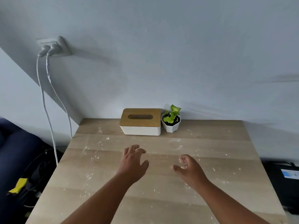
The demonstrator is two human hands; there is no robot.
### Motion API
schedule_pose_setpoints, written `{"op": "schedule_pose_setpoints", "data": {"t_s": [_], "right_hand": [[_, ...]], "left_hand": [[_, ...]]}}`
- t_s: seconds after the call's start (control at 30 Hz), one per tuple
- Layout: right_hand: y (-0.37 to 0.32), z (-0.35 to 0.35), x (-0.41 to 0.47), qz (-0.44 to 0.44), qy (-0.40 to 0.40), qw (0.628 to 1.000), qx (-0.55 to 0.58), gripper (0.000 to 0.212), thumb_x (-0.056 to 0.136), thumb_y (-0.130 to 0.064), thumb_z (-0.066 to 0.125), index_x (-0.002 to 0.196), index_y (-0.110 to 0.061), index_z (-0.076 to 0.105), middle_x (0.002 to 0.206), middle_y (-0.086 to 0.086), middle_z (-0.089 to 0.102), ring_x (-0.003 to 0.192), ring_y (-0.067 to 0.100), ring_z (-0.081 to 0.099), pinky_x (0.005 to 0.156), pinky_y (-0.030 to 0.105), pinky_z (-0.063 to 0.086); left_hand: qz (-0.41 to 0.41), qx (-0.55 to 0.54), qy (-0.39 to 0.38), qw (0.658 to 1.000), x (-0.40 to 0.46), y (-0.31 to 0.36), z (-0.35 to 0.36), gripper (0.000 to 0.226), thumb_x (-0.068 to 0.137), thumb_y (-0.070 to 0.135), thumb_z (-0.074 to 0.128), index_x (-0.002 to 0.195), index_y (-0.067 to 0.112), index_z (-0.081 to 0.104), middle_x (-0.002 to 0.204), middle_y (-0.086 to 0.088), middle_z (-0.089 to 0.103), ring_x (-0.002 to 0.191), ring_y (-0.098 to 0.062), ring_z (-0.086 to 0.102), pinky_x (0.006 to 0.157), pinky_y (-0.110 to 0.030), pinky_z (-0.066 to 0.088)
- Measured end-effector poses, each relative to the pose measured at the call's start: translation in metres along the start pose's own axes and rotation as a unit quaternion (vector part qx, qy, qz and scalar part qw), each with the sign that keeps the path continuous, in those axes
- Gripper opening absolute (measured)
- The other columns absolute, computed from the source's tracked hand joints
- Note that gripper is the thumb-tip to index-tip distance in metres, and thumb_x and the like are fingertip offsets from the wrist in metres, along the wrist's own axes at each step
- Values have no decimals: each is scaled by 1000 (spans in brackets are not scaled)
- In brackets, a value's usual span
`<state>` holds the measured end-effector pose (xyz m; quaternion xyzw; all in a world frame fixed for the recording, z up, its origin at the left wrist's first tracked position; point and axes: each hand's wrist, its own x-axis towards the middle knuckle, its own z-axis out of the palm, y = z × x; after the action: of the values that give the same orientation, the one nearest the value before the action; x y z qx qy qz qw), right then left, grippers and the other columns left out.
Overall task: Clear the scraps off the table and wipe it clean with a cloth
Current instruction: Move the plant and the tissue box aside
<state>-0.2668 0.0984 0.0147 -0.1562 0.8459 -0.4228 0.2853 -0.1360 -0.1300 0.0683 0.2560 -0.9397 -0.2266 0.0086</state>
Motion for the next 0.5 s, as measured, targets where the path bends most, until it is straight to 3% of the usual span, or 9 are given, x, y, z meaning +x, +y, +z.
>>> {"op": "schedule_pose_setpoints", "data": {"t_s": [0.13,0.3,0.37,0.5], "right_hand": [[-19,-9,52,-3,30,999,32,82,76,-47,87,143,-22,49,140,0,54,120,15,59,94,31,49],[-36,-15,106,-5,63,997,42,103,71,-51,88,154,-24,35,153,0,42,123,7,47,98,28,42],[-41,-15,122,-12,79,996,39,104,69,-50,89,153,-24,34,152,-1,40,127,9,47,99,29,42],[-45,-16,155,-33,93,994,51,90,59,-49,91,135,-37,44,132,-12,40,118,2,45,86,22,40]], "left_hand": [[16,28,5,999,69,8,-18,52,93,44,64,140,24,55,154,-2,41,144,-24,28,119,-37,28],[55,41,2,998,137,22,-20,54,96,39,63,146,23,50,156,-1,39,145,-25,28,120,-40,29],[74,44,-2,996,156,25,-15,55,95,35,63,147,22,49,154,0,41,144,-25,28,121,-40,29],[91,65,-16,994,191,24,0,54,96,31,57,147,24,45,157,-5,36,150,-29,25,123,-46,25]]}}
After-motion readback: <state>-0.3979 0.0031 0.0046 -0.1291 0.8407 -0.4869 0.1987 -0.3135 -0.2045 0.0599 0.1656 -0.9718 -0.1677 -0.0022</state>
